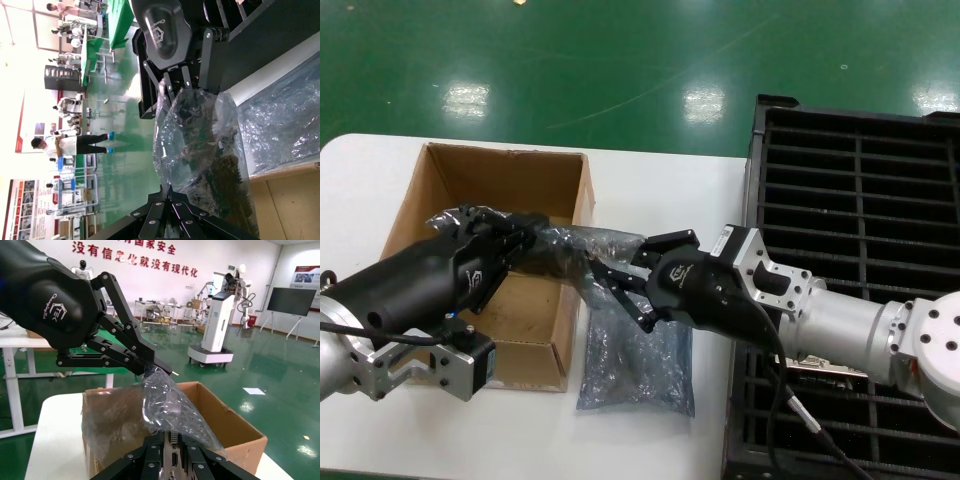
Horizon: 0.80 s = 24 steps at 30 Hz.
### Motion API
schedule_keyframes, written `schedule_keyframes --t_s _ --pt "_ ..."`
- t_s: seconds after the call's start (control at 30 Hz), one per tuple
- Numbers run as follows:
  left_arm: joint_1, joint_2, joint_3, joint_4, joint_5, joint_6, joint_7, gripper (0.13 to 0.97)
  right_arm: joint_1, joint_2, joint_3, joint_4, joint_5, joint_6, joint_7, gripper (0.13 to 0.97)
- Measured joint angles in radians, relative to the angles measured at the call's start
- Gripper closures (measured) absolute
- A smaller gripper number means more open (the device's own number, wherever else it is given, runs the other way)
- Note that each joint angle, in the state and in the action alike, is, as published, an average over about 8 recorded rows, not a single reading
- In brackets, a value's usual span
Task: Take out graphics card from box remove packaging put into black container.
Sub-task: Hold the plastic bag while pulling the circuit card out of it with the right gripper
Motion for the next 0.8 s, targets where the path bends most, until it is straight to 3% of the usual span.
schedule_keyframes --t_s 0.8 --pt "0.000 0.000 0.000 0.000 0.000 0.000 0.000 0.957 0.002 -0.028 -0.018 -0.021 0.011 -0.010 0.010 0.897"
